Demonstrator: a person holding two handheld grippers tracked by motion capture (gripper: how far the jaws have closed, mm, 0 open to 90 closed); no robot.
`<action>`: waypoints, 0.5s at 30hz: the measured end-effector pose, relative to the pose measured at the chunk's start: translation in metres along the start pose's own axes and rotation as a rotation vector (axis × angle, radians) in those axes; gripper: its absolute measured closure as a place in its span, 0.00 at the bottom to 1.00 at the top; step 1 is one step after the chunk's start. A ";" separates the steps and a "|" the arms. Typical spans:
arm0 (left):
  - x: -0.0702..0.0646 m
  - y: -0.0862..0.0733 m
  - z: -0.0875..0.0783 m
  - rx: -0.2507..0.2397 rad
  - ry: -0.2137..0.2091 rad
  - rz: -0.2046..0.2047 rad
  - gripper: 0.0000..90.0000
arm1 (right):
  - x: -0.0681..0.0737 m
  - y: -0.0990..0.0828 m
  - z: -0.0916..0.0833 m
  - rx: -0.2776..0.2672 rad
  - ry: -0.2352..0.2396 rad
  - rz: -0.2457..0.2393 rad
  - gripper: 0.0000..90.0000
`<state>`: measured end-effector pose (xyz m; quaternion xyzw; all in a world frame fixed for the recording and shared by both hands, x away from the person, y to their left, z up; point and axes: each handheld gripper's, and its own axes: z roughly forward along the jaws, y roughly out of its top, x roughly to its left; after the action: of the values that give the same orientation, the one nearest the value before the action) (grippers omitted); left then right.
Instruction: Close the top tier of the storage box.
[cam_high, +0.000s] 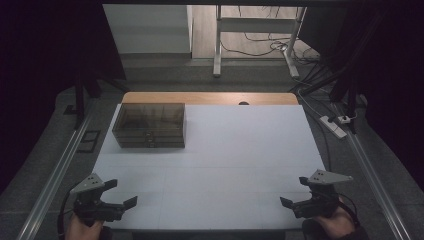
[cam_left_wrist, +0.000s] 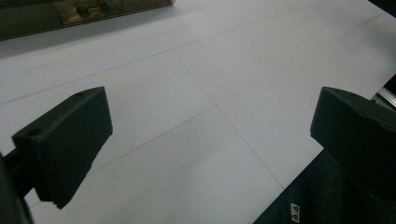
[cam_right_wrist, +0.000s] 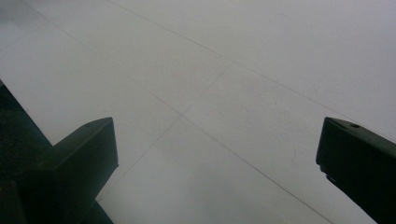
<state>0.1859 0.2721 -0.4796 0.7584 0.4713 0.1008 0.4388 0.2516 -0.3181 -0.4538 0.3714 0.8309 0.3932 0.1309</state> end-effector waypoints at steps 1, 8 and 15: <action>0.000 0.000 -0.001 -0.002 0.002 -0.001 0.00 | 0.000 0.000 0.000 0.001 0.000 0.000 0.00; 0.002 -0.004 -0.007 -0.005 0.022 -0.008 0.00 | 0.000 0.000 0.000 0.001 0.000 -0.001 0.00; 0.003 -0.008 -0.012 0.009 0.066 -0.007 0.00 | 0.000 0.000 0.000 0.001 0.001 -0.001 0.00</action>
<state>0.1754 0.2827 -0.4790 0.7551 0.4886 0.1219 0.4198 0.2517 -0.3182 -0.4537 0.3709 0.8313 0.3928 0.1306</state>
